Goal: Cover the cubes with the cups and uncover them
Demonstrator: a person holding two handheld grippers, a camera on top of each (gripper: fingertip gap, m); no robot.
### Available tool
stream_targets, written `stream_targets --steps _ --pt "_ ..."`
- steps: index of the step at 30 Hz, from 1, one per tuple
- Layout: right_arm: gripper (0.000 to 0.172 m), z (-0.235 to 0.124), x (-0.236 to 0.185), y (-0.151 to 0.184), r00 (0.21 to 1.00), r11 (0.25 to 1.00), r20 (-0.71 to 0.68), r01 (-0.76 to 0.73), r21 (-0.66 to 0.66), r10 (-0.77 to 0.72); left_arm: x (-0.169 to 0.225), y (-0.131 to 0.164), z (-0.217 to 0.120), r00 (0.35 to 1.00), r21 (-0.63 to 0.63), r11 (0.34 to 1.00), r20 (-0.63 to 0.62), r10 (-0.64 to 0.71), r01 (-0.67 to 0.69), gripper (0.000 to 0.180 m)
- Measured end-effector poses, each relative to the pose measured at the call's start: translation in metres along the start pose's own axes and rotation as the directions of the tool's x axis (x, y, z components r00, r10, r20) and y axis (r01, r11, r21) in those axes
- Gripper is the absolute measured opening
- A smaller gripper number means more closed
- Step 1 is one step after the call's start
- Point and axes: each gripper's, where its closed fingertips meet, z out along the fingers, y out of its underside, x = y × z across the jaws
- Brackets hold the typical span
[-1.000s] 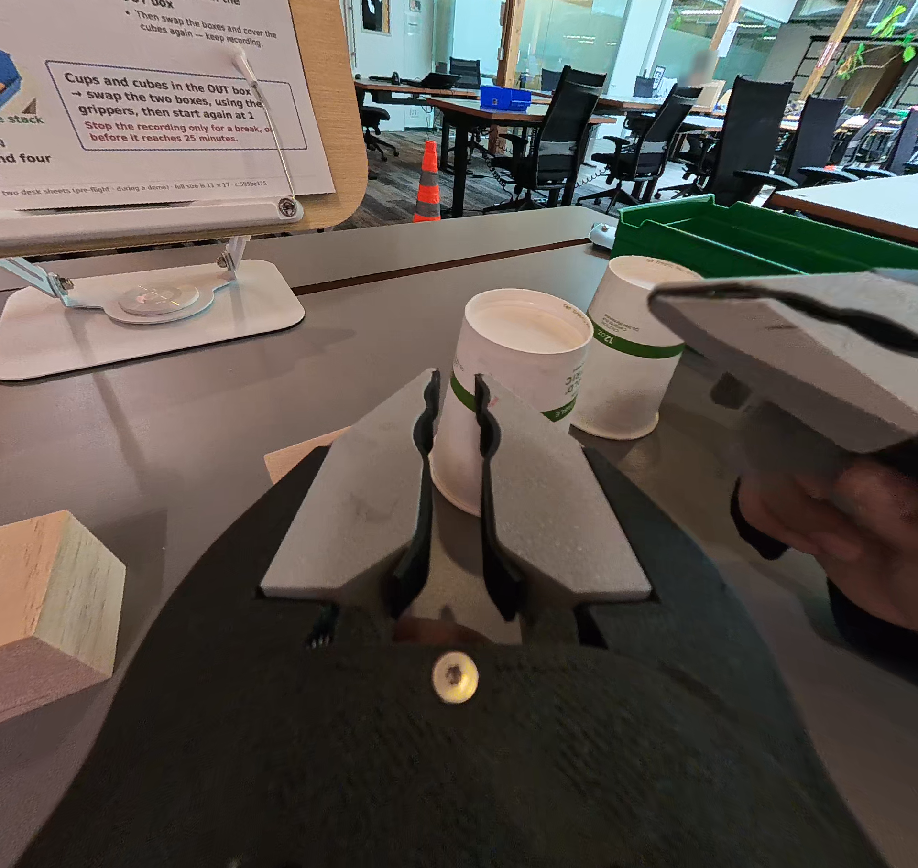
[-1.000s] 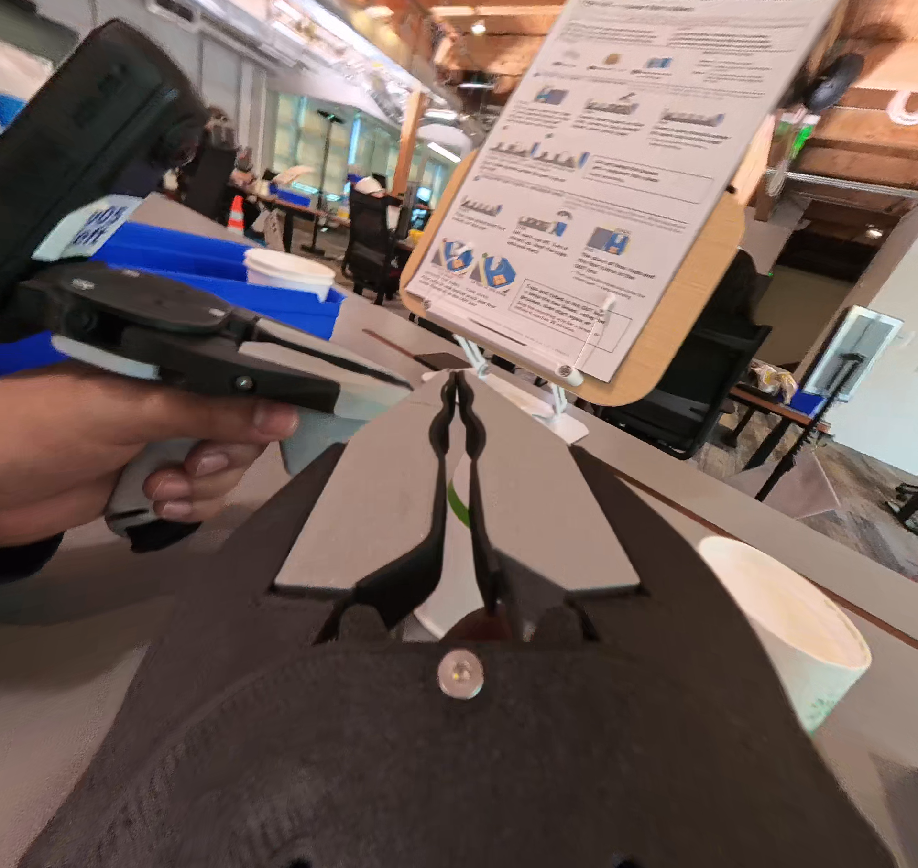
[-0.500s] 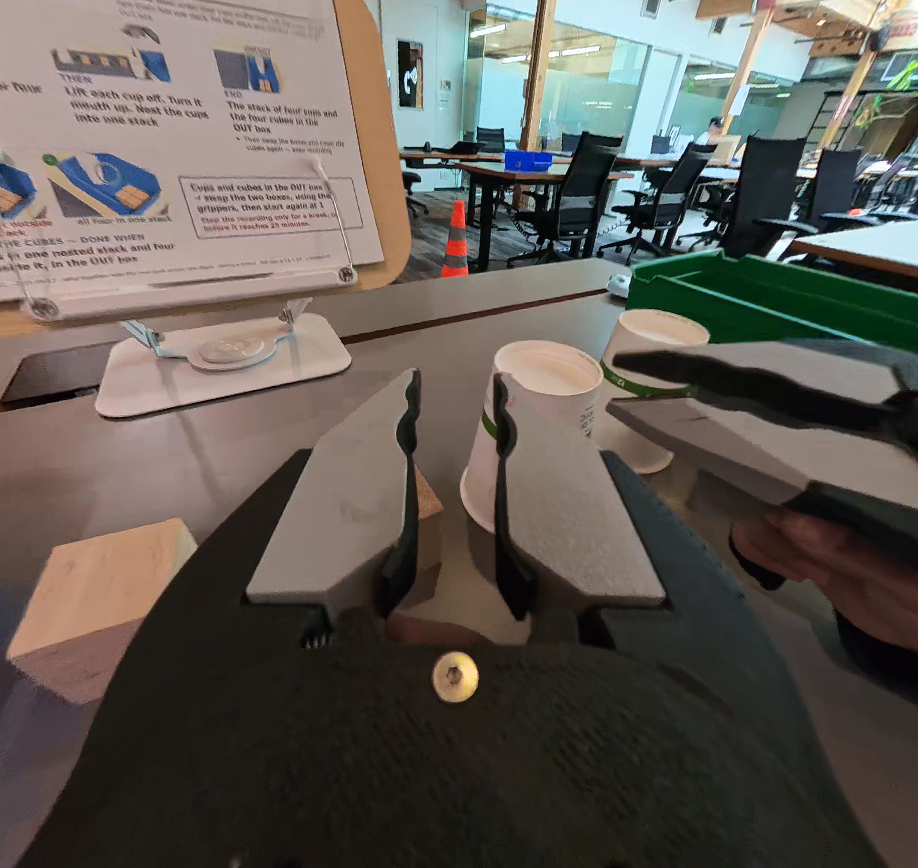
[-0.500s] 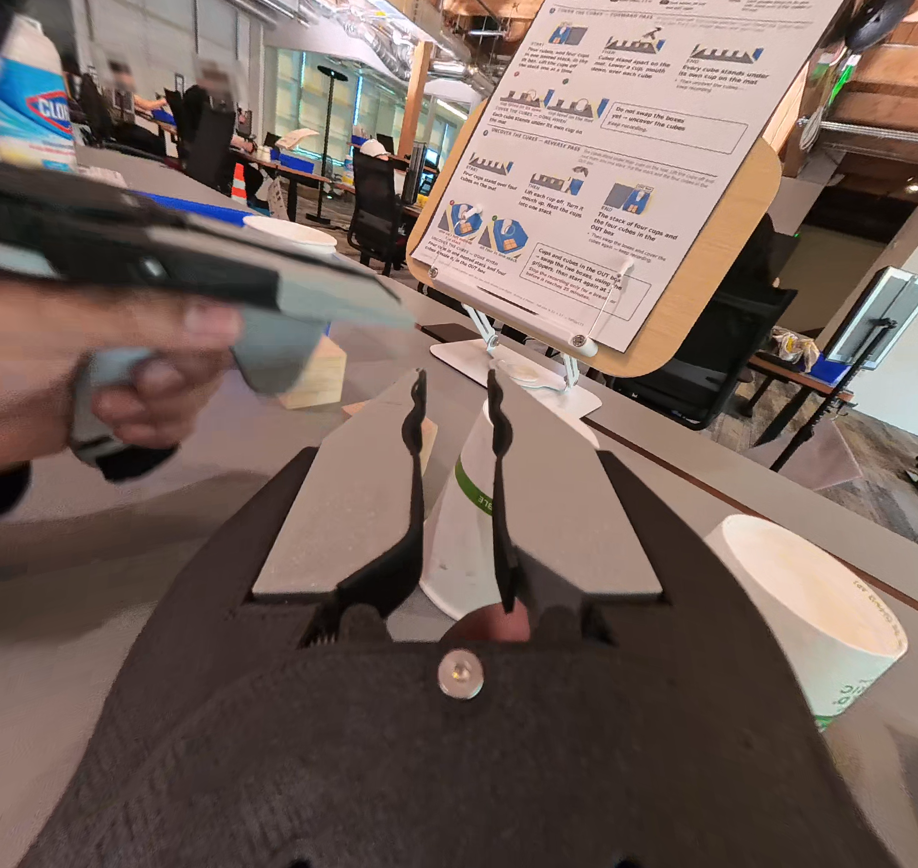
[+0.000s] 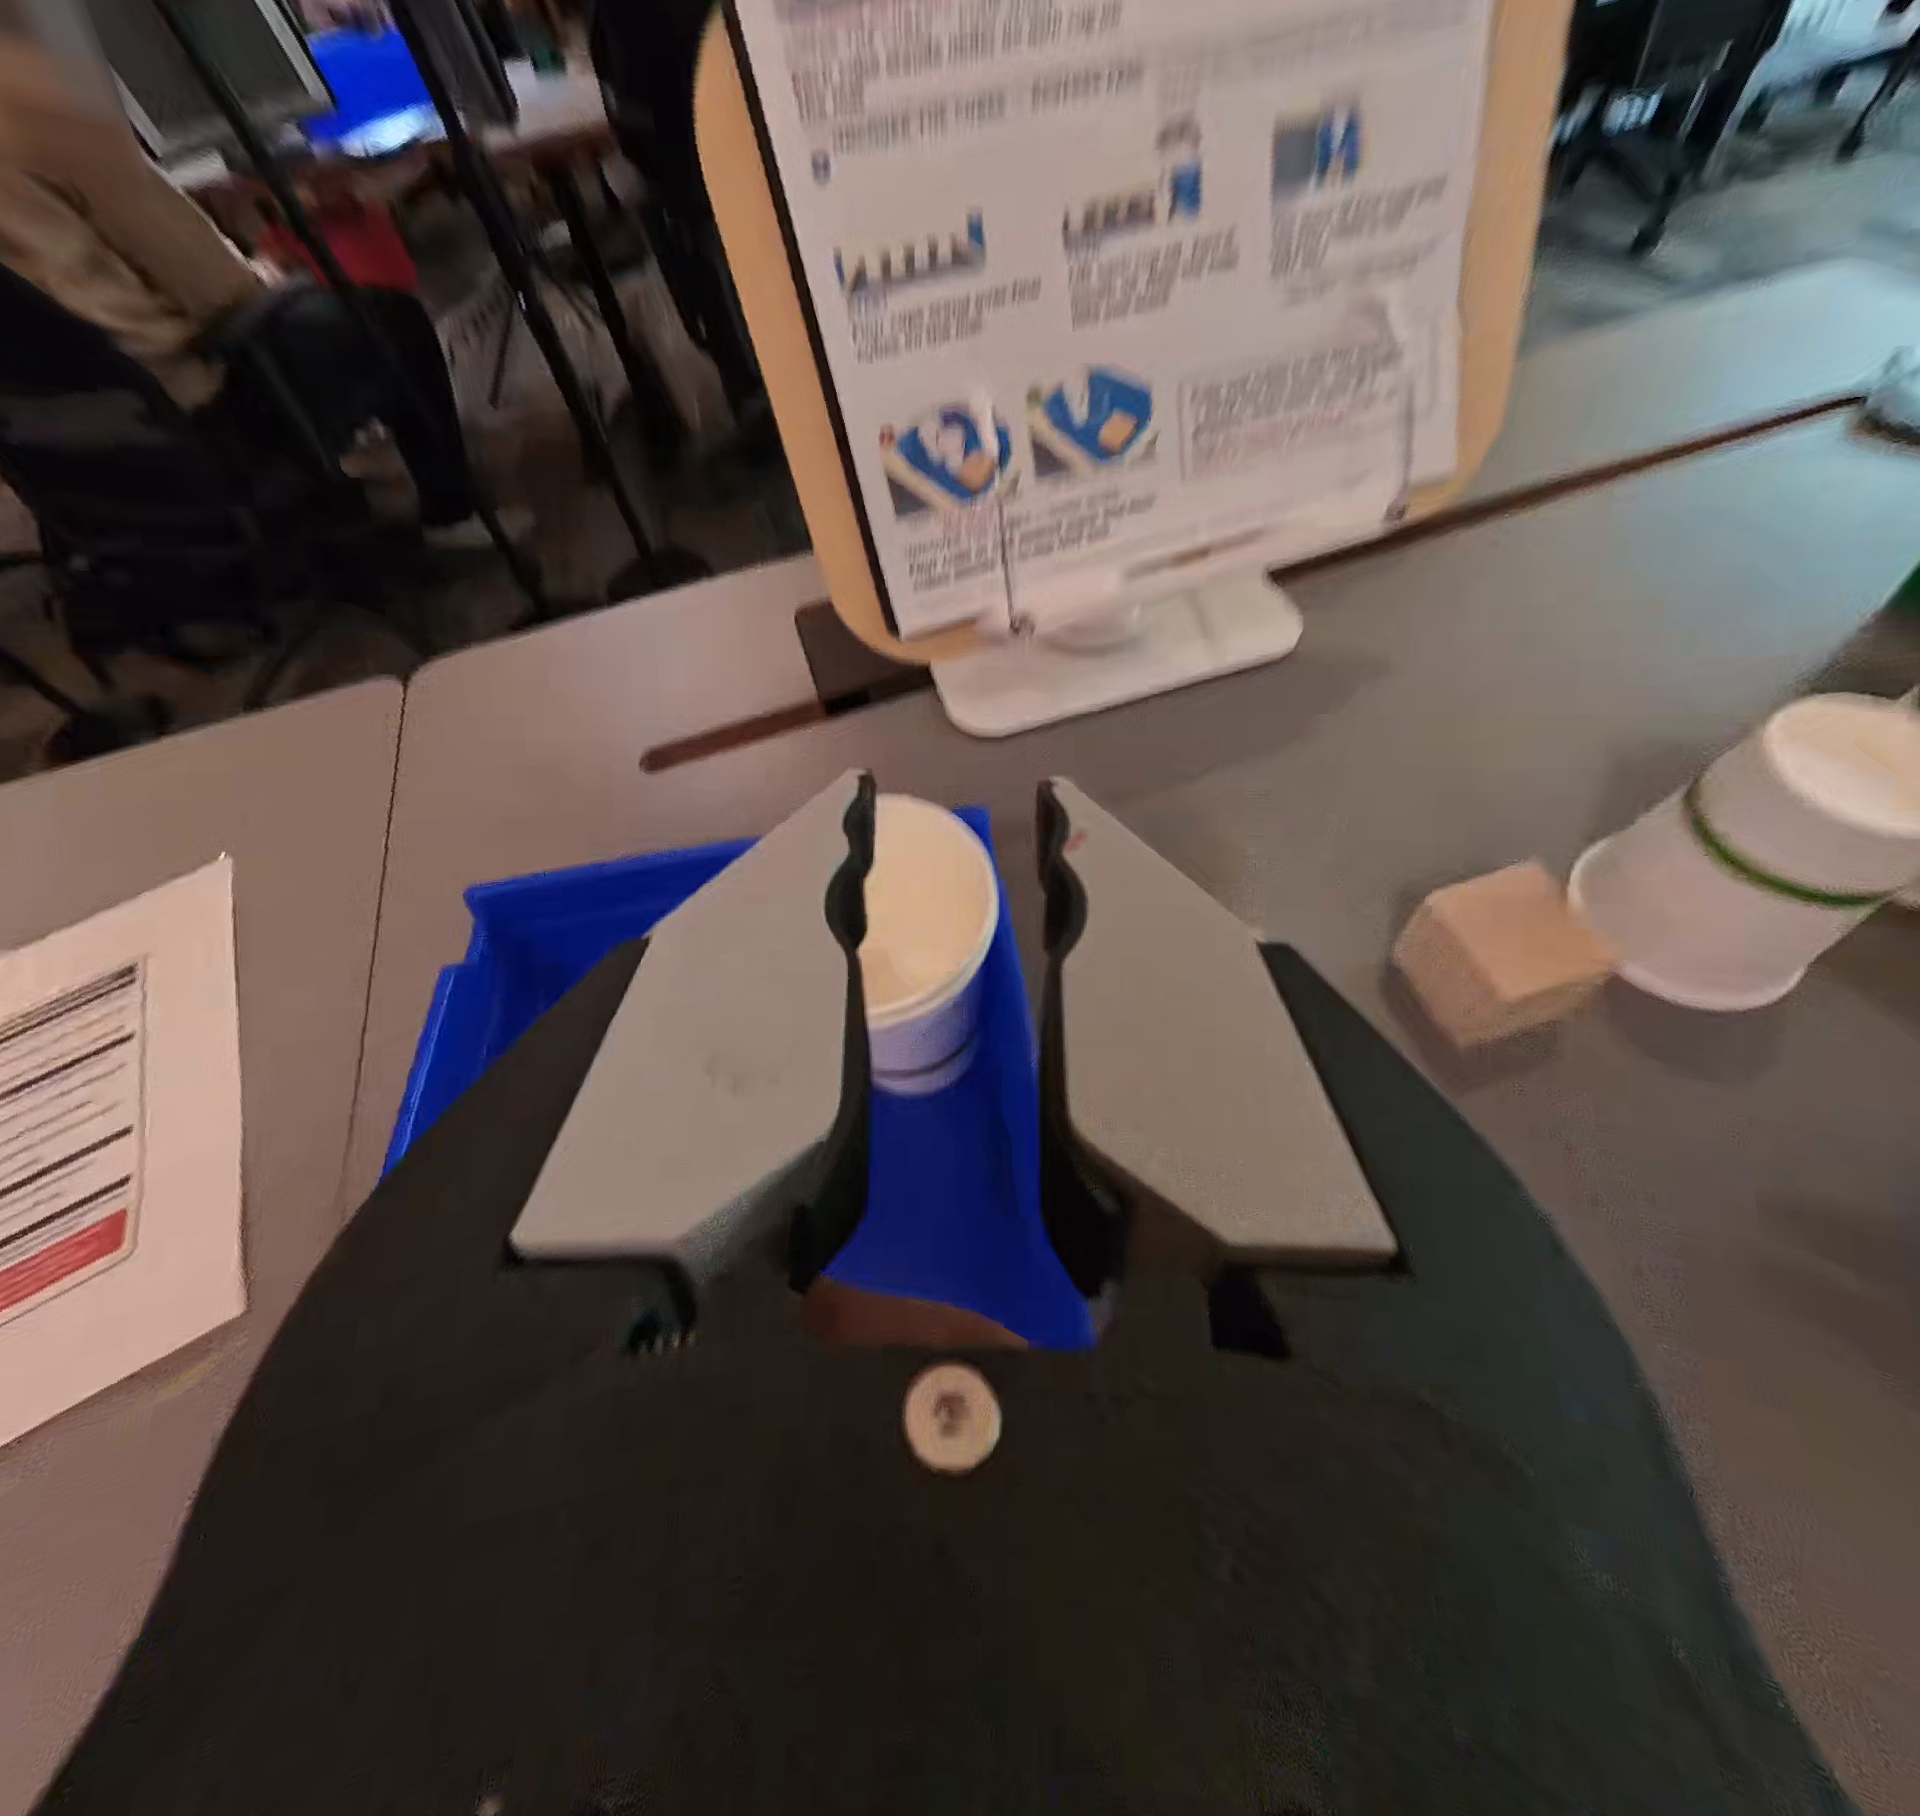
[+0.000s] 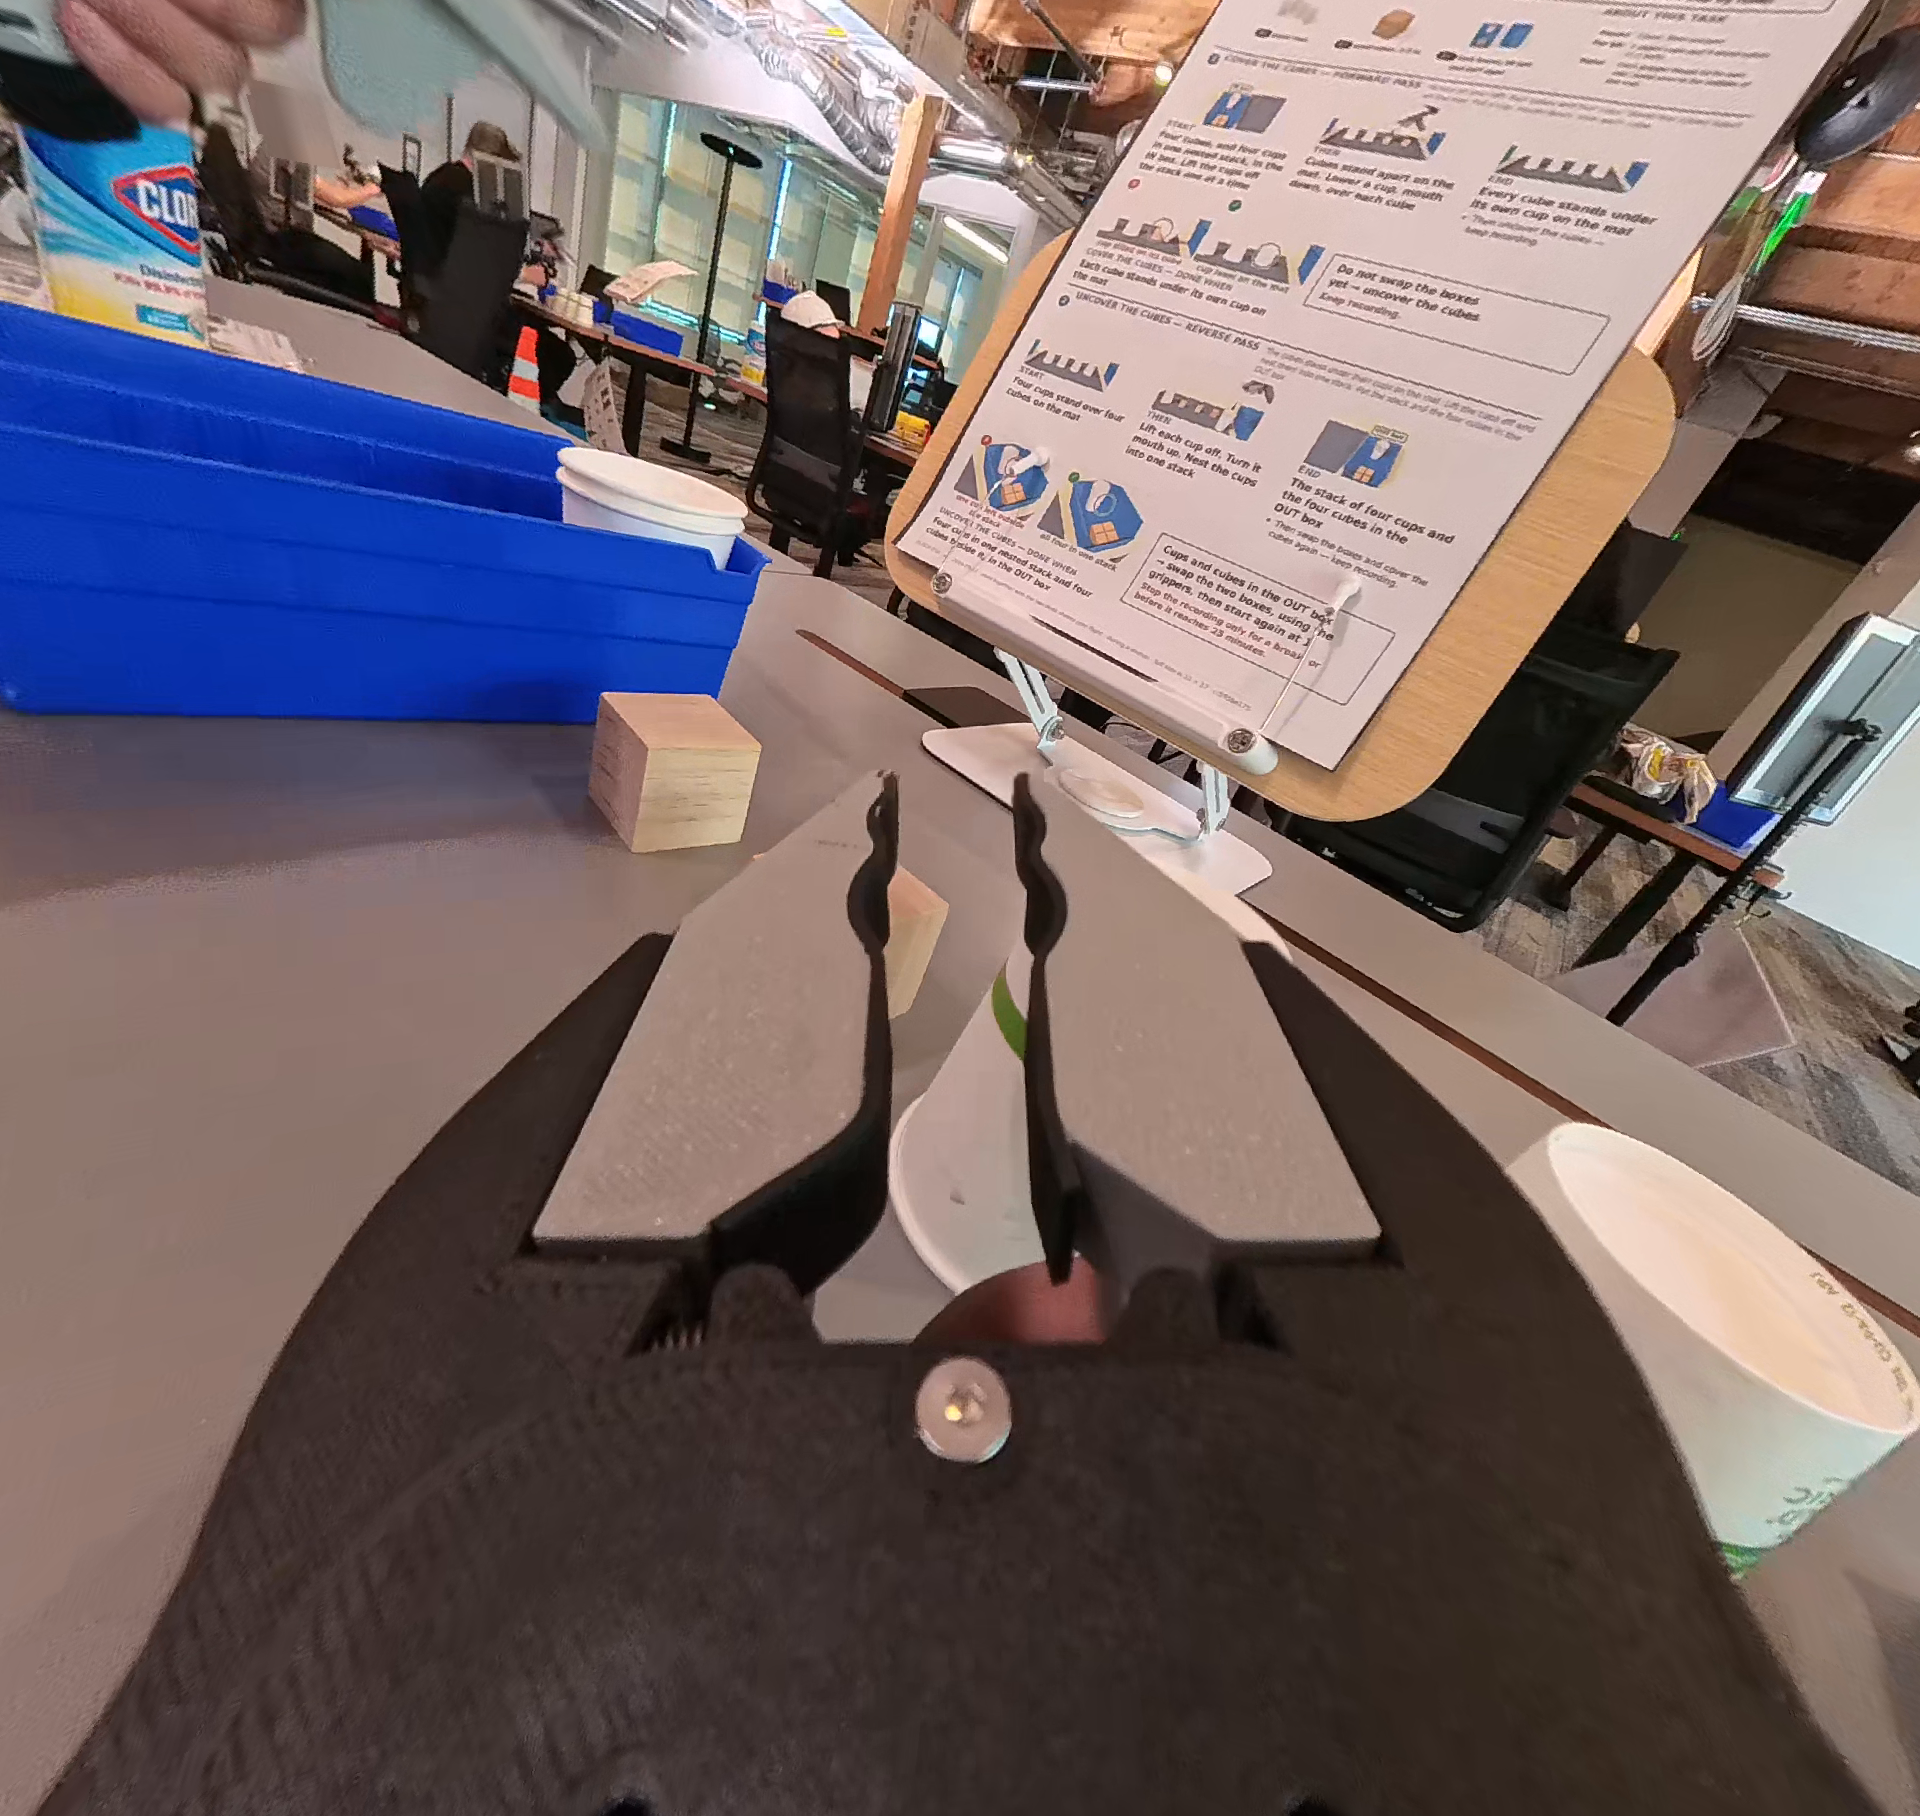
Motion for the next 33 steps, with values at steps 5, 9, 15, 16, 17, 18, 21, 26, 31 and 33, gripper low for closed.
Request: stream_targets --steps 5,9,15,16,17,18,21,26,31,33 --pt "0.017 0.0 -0.002 0.001 1.0 1.0 0.003 0.019 0.001 -0.019 -0.006 0.059 0.045 0.997 -0.238 0.968 -0.005 0.076 -0.075 0.024" --pt "0.017 0.0 0.0 0.003 1.0 1.0 -0.001 0.013 -0.001 -0.013 0.0 0.078 0.069 0.998 -0.308 0.951 -0.051 0.03 -0.044 0.025" --pt "0.017 -0.002 -0.001 -0.001 1.0 1.0 0.006 0.006 0.01 -0.006 0.003 0.099 0.086 0.996 -0.395 0.915 -0.066 0.057 -0.079 0.009" --pt "0.017 -0.002 -0.002 -0.001 1.0 1.0 0.008 0.009 0.009 -0.009 0.004 0.098 0.086 0.996 -0.388 0.919 -0.071 0.046 -0.07 0.003" --pt "0.017 -0.002 -0.003 -0.001 1.0 1.0 0.011 0.012 0.007 -0.012 0.004 0.096 0.087 0.997 -0.383 0.921 -0.067 0.046 -0.068 0.002" --pt "0.017 -0.001 -0.003 0.0 1.0 1.0 0.013 0.015 0.004 -0.015 0.004 0.094 0.086 0.997 -0.373 0.925 -0.07 0.045 -0.067 0.002" --pt "0.017 -0.001 -0.005 -0.001 1.0 1.0 0.017 0.02 0.005 -0.02 0.01 0.085 0.083 0.995 -0.331 0.943 -0.101 0.0 -0.033 0.0" --pt "0.017 -0.002 -0.007 -0.001 0.999 1.0 0.02 0.03 0.006 -0.03 0.01 0.094 0.079 0.994 -0.38 0.921 -0.099 0.047 -0.082 0.0" --pt "0.017 -0.002 -0.006 -0.002 0.999 1.0 0.014 0.03 0.009 -0.03 0.01 0.092 0.079 0.993 -0.377 0.92 -0.073 0.088 -0.109 0.009" --pt "0.016 -0.002 -0.005 -0.002 0.999 0.999 0.013 0.031 0.01 -0.031 0.008 0.097 0.081 0.992 -0.399 0.909 -0.06 0.111 -0.125 0.005"
